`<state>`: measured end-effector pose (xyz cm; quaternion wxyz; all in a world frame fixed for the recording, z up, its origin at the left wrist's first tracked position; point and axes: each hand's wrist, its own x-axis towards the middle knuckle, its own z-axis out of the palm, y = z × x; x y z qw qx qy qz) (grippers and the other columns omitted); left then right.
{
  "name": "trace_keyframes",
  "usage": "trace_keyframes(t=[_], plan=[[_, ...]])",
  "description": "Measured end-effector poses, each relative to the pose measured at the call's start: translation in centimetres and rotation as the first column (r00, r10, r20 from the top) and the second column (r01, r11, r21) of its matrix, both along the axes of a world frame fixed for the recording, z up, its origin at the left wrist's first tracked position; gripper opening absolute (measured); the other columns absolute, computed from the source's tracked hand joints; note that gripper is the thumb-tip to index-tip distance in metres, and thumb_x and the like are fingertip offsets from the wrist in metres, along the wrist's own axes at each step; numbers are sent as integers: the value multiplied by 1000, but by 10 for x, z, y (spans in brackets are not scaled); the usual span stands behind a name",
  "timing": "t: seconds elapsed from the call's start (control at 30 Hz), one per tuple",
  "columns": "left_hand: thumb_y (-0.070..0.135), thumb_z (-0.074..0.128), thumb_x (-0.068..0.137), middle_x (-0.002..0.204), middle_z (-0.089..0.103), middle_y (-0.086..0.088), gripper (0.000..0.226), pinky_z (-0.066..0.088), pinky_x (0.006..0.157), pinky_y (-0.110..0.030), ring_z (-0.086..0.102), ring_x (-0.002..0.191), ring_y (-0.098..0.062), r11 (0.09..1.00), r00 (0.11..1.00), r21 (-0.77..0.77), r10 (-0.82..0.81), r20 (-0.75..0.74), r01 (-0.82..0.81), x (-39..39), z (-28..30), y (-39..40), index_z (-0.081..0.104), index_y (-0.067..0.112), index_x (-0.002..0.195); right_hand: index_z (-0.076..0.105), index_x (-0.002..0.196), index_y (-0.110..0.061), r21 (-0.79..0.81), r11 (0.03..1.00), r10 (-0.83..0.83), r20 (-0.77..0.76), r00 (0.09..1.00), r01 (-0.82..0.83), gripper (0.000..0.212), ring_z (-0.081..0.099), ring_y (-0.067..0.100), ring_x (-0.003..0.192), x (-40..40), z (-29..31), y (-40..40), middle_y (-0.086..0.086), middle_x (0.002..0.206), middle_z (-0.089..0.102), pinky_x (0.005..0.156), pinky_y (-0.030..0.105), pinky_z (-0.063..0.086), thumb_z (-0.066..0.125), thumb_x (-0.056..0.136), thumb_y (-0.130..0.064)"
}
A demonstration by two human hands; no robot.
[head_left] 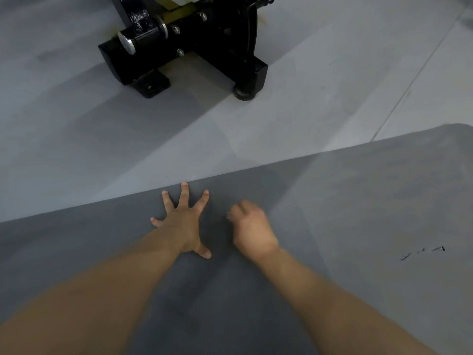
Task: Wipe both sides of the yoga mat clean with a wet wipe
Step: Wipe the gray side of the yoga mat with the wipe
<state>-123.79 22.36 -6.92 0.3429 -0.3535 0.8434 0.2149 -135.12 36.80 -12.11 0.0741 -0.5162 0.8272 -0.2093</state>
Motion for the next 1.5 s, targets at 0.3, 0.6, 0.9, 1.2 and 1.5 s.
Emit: trace_keyframes(t=[0.3,0.6,0.9,1.2,1.5], plan=[[53,97,49,152,-48,7,154,20,105,-81,-36,142,-46,1000,1000,0,14,5,-14,-1,2,0,-19,55,150,55,72,-5,-145,827,-547,10,837,543,6,55,38,70,-81,-6,27,19,73,56,68,42,36,51,76,-2],[52,98,44,153,-46,9,155,22,104,-82,-33,144,-46,1000,1000,-15,25,-17,-26,0,0,0,-14,55,151,56,77,-9,-55,993,106,-41,994,-108,16,53,34,70,-24,-4,-27,13,77,54,65,39,41,54,64,-1],[51,98,44,153,-45,10,154,21,104,-82,-32,145,-45,999,999,-9,40,-26,-40,0,1,0,-12,57,151,54,71,-4,-112,890,-450,-60,891,442,9,53,40,69,-124,-6,12,21,75,55,63,43,38,47,69,1],[53,98,42,154,-44,11,155,22,105,-81,-31,146,-43,999,999,-25,40,-28,-41,1,0,0,-13,57,150,60,83,-7,-39,999,-13,21,1000,14,14,56,36,76,-30,-6,-62,16,84,58,69,39,47,65,73,2],[49,99,44,151,-48,11,156,21,106,-80,-34,144,-43,998,998,-16,58,12,-57,-2,0,0,-16,58,149,56,81,-4,-150,857,-502,-23,865,493,12,55,42,75,-156,-2,0,22,83,56,64,45,43,47,78,-9]])
